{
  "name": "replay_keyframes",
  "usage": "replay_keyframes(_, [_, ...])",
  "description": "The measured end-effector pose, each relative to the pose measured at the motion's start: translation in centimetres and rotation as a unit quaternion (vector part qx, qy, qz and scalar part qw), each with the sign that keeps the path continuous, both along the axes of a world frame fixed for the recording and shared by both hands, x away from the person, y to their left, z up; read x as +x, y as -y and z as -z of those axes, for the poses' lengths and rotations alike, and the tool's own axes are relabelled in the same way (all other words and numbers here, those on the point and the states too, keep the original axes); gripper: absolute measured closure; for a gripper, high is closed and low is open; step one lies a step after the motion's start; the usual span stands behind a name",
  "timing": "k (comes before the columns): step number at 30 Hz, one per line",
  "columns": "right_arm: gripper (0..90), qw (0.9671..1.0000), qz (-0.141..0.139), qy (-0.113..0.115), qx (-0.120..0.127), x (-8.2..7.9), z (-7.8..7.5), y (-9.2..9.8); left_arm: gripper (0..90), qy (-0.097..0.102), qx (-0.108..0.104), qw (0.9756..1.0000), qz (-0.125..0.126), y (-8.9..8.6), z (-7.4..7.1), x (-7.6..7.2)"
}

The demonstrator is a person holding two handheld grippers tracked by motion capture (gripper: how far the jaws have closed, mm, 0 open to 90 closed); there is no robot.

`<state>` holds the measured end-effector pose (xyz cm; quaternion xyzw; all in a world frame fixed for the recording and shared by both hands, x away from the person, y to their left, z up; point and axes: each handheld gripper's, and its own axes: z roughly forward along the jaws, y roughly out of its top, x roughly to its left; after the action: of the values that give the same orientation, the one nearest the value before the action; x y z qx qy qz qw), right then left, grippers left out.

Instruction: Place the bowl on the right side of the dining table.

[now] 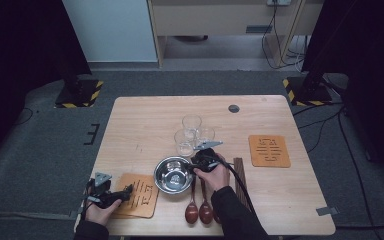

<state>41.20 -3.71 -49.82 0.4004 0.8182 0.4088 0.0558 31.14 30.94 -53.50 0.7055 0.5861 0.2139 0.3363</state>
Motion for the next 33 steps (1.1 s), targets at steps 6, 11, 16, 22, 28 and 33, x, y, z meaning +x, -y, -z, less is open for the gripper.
replay_keyframes(6, [62.8, 0.9998, -0.003, -0.017, -0.009, 0.2, 0.6, -0.3, 1.3, 0.0, 0.0, 1.0, 0.0, 0.0, 0.0, 0.0])
replay_keyframes(11, [65.7, 0.9995, 0.0, -0.029, -0.015, 0.2, 1.0, -0.6, 1.2, 0.0, 0.0, 1.0, 0.0, 0.0, 0.0, 0.0])
replay_keyframes(16, [68.9, 0.9992, 0.001, -0.036, -0.02, 0.4, 1.3, -0.8, 1.2, 0.0, 0.0, 1.0, 0.0, 0.0, 0.0, 0.0])
replay_keyframes(22, [72.7, 0.9986, 0.007, -0.046, -0.024, 0.5, 1.7, -1.2, 1.2, 0.0, 0.0, 1.0, 0.001, 0.0, 0.0, 0.0])
replay_keyframes(28, [76.6, 0.9984, 0.011, -0.048, -0.026, 0.6, 2.1, -1.7, 1.2, 0.0, 0.0, 1.0, 0.001, 0.0, 0.0, 0.0])
replay_keyframes(33, [77.8, 0.9981, 0.021, -0.053, -0.021, 0.6, 2.0, -1.7, 1.2, 0.0, 0.0, 1.0, 0.001, 0.0, 0.0, 0.0])
